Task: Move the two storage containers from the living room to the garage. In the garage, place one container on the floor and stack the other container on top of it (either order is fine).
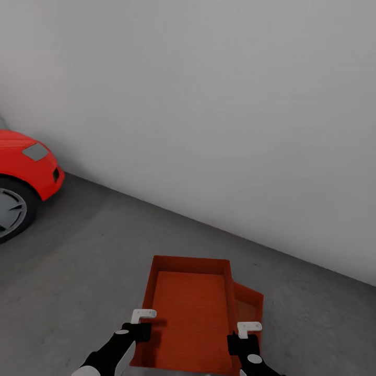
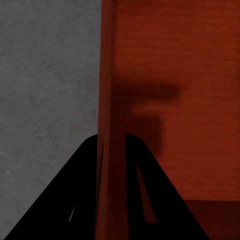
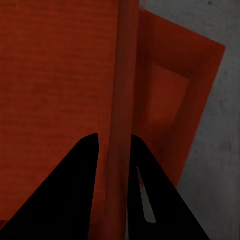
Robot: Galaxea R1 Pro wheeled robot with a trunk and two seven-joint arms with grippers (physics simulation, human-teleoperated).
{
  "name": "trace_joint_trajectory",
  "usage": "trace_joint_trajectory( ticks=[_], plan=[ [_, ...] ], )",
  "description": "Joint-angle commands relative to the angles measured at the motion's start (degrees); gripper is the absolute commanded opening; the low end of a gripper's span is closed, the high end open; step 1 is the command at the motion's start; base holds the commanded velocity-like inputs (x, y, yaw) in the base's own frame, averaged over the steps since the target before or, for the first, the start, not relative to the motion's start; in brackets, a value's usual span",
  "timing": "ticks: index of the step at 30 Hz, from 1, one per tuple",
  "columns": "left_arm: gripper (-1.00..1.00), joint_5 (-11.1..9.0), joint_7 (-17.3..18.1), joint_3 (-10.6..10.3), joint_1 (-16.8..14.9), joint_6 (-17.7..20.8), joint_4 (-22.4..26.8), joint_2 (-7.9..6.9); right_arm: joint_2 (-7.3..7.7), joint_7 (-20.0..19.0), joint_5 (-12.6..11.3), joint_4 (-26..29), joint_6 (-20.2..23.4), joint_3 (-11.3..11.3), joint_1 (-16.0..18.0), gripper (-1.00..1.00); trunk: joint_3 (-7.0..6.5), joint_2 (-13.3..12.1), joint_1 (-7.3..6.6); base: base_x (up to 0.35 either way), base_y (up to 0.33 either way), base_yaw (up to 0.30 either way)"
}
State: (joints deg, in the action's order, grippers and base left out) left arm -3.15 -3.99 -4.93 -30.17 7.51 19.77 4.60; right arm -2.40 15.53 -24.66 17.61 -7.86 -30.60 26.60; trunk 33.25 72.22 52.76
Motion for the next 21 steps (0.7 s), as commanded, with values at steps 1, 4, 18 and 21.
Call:
trace_joint_trajectory(
  ticks=[1, 4, 18, 21],
  plan=[
    [-1.0, -0.89, -0.58, -0.43, -0.07, 0.32, 0.36, -0.12, 0.29, 0.12, -1.0, -3.46, -0.05, -0.69, 0.03, -1.0, 0.05, 0.03, 0.03, 0.323, 0.0, -0.012],
    [-1.0, -0.89, -0.58, -0.43, -0.07, 0.37, 0.31, -0.12, 0.29, 0.12, -1.0, -3.46, -0.05, -0.69, 0.03, -1.0, 0.05, 0.03, 0.03, 0.323, 0.0, -0.005],
    [-1.0, -0.98, -0.46, -0.43, -0.07, 0.48, 0.36, -0.12, 0.33, 0.12, -1.0, -3.46, -0.06, -0.69, 0.03, -1.0, 0.05, 0.03, 0.03, 0.099, 0.0, 0.0],
    [-1.0, -1.03, -0.42, -0.43, -0.07, 0.56, 0.39, -0.07, 0.32, 0.12, -1.0, -3.46, -0.1, -0.7, 0.03, -1.0, 0.05, 0.03, 0.03, 0.007, 0.0, 0.0]
  ],
)
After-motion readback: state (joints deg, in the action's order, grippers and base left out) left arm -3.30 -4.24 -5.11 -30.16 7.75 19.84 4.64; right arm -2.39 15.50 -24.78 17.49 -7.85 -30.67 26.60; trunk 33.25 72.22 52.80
